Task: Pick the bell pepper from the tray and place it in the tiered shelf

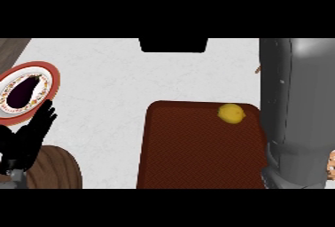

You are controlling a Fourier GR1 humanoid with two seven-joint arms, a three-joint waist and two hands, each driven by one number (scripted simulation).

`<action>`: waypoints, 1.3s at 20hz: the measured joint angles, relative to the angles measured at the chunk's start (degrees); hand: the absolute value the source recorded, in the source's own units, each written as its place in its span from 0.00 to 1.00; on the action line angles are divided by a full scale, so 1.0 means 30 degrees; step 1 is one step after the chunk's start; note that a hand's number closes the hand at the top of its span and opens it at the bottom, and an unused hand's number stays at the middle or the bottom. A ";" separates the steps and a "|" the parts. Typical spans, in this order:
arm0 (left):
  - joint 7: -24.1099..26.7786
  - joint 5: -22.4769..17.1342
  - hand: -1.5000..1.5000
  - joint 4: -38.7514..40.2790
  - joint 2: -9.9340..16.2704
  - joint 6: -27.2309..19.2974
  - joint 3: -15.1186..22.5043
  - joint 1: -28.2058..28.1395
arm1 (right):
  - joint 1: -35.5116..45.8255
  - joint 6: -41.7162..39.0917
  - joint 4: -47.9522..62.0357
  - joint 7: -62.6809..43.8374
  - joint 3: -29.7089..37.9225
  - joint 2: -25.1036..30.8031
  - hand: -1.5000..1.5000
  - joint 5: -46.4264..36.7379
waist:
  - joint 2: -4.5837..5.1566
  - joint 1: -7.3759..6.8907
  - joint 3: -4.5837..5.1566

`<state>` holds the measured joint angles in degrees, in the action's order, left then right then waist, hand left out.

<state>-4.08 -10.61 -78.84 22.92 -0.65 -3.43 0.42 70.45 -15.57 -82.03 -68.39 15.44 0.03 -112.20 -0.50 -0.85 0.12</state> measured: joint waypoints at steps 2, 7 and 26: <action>-0.0005 -0.0012 0.50 -0.0036 0.0029 0.0080 -0.0024 -0.0059 | 0.0580 -0.0610 0.0188 0.0311 0.0541 -0.0003 1.00 -0.0544 | 0.0013 0.0010 -0.0003; -0.0059 -0.0021 0.50 -0.0395 0.0048 0.0119 -0.0120 -0.0335 | 0.0990 -0.1653 0.0295 0.1166 0.2150 0.0152 1.00 -0.1878 | 0.0053 0.0102 -0.0024; 0.0023 0.0187 0.50 -0.0778 -0.0256 0.0300 -0.0641 -0.0688 | -0.1669 -0.2445 -0.2687 0.3371 0.6503 0.1550 1.00 -0.2522 | 0.0123 0.0243 -0.0055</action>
<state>-4.01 -10.05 -81.18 22.15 0.25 -5.35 -1.64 65.44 -22.91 -90.09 -58.28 34.94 4.68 -119.77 -0.13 -0.13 -0.04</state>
